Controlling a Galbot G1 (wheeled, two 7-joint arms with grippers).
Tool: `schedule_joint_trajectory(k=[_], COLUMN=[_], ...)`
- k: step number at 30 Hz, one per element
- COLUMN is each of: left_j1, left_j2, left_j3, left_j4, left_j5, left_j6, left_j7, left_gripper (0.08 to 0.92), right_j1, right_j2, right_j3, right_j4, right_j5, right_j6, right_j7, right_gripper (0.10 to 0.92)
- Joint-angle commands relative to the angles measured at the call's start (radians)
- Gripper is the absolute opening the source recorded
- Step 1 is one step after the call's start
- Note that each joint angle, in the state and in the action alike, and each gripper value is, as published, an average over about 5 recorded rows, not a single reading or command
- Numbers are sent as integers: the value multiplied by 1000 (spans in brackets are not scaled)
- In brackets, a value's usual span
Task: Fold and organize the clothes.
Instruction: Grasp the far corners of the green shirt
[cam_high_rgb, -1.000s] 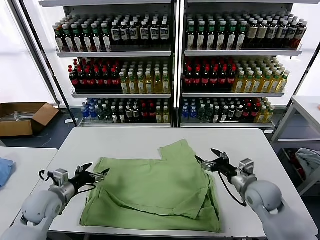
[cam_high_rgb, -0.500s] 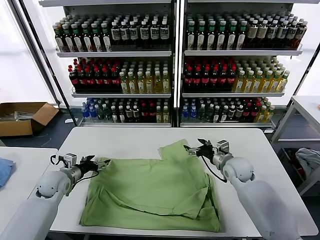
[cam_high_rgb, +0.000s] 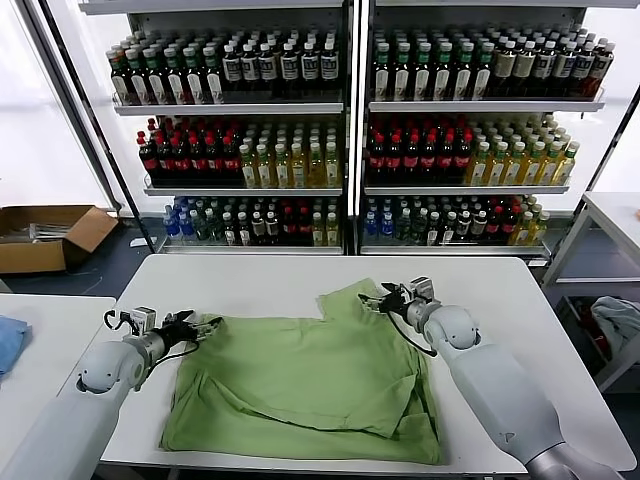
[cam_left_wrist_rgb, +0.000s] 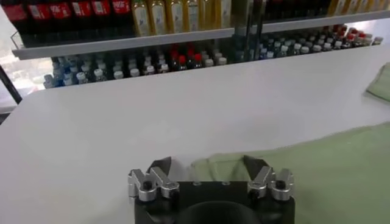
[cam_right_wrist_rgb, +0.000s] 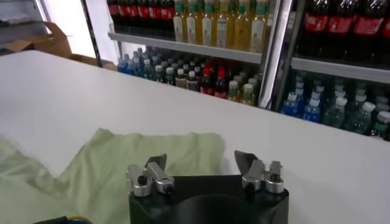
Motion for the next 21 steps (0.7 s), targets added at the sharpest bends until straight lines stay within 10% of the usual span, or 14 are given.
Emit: schedule_joint_trajectory(k=[1,21], left_j1=[37,43], left_j2=[-3,5], left_j3=[24,-2], left_j4=[-16,-84], left_j5=[2,-37], left_j6=[8,-8], left_j7=[4,-24], left_gripper=[684,119], right_j1=[5,-82], right_j2=[6,-42], right_j3=[-26,70], right_j4=[-30,193], right_j5=[-21,73], right_j6=[1,-13], right_j7=[-5,26], right_gripper=[562,106])
